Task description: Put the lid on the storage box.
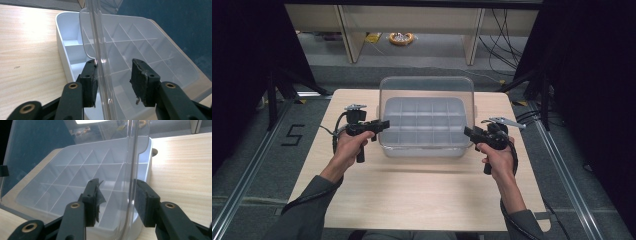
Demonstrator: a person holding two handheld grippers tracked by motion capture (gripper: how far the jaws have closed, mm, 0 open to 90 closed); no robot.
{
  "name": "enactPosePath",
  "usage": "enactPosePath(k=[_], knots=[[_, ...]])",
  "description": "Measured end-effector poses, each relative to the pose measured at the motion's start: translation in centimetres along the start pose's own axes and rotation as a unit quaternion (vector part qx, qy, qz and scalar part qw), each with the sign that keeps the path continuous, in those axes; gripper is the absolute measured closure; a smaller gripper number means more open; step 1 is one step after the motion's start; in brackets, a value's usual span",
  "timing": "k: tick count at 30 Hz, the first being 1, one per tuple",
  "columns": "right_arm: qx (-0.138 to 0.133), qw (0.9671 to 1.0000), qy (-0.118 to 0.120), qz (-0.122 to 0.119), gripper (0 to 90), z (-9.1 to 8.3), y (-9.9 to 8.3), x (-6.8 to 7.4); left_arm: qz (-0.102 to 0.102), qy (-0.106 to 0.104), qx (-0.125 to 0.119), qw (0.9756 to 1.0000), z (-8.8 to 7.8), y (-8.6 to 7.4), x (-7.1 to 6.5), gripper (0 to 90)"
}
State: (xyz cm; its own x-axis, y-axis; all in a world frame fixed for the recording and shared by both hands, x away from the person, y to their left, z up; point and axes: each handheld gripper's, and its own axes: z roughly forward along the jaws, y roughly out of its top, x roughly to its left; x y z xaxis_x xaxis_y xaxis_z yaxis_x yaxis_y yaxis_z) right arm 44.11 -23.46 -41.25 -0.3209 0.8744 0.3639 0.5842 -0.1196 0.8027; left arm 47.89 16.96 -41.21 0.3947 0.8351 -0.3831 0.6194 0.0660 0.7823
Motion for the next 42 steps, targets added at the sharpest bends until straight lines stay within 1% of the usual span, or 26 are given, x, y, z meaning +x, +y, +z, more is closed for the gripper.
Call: enactPosePath(k=[1,4,5,6,7,8,9,11,12,14,16,19,20,23,24,25,28,30,31,32,33,36,37,38,39,42], knots=[[-0.007,0.9997,-0.001,-0.022,58.5,0.5,0.2,-0.3,-0.001,0.0,0.0,1.0,0.2,0.1,0.2,56.2],[-0.005,0.9996,-0.002,-0.027,58.4,0.9,0.4,-0.5,-0.006,0.005,0.0,1.0,0.5,0.2,0.5,56.1],[0.0,1.0,-0.001,-0.005,58.4,1.0,0.4,-0.1,-0.006,0.006,-0.001,1.0,0.6,0.3,0.6,56.1],[-0.004,0.9997,-0.006,-0.023,58.3,1.3,0.5,-0.4,-0.007,0.009,-0.001,0.9999,0.8,0.3,0.8,56.1],[-0.002,0.9997,-0.005,-0.024,58.3,1.6,0.5,-0.5,-0.009,0.011,-0.001,0.9999,0.9,0.3,0.9,56.1],[0.004,0.9999,-0.007,-0.008,58.1,2.0,0.4,-0.3,-0.011,0.013,0.001,0.9999,1.1,0.3,1.1,56.1],[0.001,0.9997,-0.006,-0.025,57.9,2.3,0.4,-0.6,-0.011,0.013,0.001,0.9999,1.1,0.3,1.1,56.0],[0.011,0.9999,-0.007,0.0,57.5,2.5,0.3,-0.4,-0.013,0.015,0.005,0.9998,1.5,0.3,1.3,56.0],[0.009,0.9999,-0.007,-0.01,57.4,2.7,0.3,-0.7,-0.013,0.015,0.005,0.9998,1.5,0.3,1.3,55.9],[0.009,0.9998,-0.014,-0.012,57.3,3.0,0.2,-0.9,-0.016,0.016,0.009,0.9997,1.9,0.3,1.5,55.8],[0.011,0.9999,-0.011,-0.004,57.2,3.2,0.1,-0.9,-0.02,0.018,0.009,0.9996,2.3,0.3,1.5,55.7],[0.014,0.9998,-0.015,-0.007,56.9,3.4,0.0,-1.2,-0.021,0.018,0.013,0.9995,2.5,0.2,1.7,55.4],[0.018,0.9997,-0.015,0.007,56.4,3.6,-0.2,-1.3,-0.022,0.019,0.013,0.9995,2.8,0.2,1.6,55.2],[0.02,0.9996,-0.016,0.008,55.9,3.7,-0.4,-1.5,-0.021,0.019,0.017,0.9994,2.9,0.1,1.6,54.8],[0.012,0.9998,-0.016,-0.004,55.8,3.9,-0.6,-2.0,-0.024,0.02,0.015,0.9994,3.2,0.0,1.7,54.7],[0.022,0.9994,-0.015,0.023,55.9,3.8,-0.6,-1.6,-0.024,0.021,0.018,0.9993,3.3,-0.1,1.7,54.5],[0.018,0.9995,-0.022,0.014,55.8,4.0,-0.8,-1.9,-0.021,0.024,0.023,0.9992,3.5,-0.4,2.0,53.8],[0.02,0.9994,-0.017,0.022,55.6,4.0,-0.9,-1.9,-0.026,0.024,0.021,0.9991,3.7,-0.5,2.1,53.4],[0.015,0.9998,-0.012,0.005,55.1,4.4,-1.1,-2.3,-0.02,0.025,0.029,0.9991,3.7,-0.5,2.4,53.2],[0.015,0.9998,-0.012,0.009,55.0,4.4,-1.1,-2.3,-0.02,0.025,0.029,0.9991,3.7,-0.5,2.4,53.1],[0.015,0.9998,-0.012,0.009,55.0,4.4,-1.1,-2.3,-0.03,0.024,0.023,0.999,3.8,-0.6,2.3,53.1],[0.013,0.9998,-0.01,0.013,54.9,4.3,-1.1,-2.3,-0.03,0.023,0.023,0.999,4.0,-0.7,2.4,52.6],[0.012,0.9998,-0.016,0.006,54.5,4.4,-1.1,-2.3,-0.027,0.021,0.023,0.9991,4.0,-0.7,2.5,52.5],[0.016,0.9994,-0.016,0.027,54.5,4.3,-1.2,-2.0,-0.027,0.021,0.023,0.9992,4.0,-0.7,2.5,52.5],[0.014,0.9996,-0.016,0.017,54.5,4.3,-1.2,-2.1,-0.027,0.021,0.023,0.9992,4.0,-0.7,2.5,52.5],[0.013,0.9997,-0.016,0.016,54.4,4.3,-1.2,-2.1,-0.026,0.022,0.023,0.9992,4.0,-0.7,2.4,52.4]])
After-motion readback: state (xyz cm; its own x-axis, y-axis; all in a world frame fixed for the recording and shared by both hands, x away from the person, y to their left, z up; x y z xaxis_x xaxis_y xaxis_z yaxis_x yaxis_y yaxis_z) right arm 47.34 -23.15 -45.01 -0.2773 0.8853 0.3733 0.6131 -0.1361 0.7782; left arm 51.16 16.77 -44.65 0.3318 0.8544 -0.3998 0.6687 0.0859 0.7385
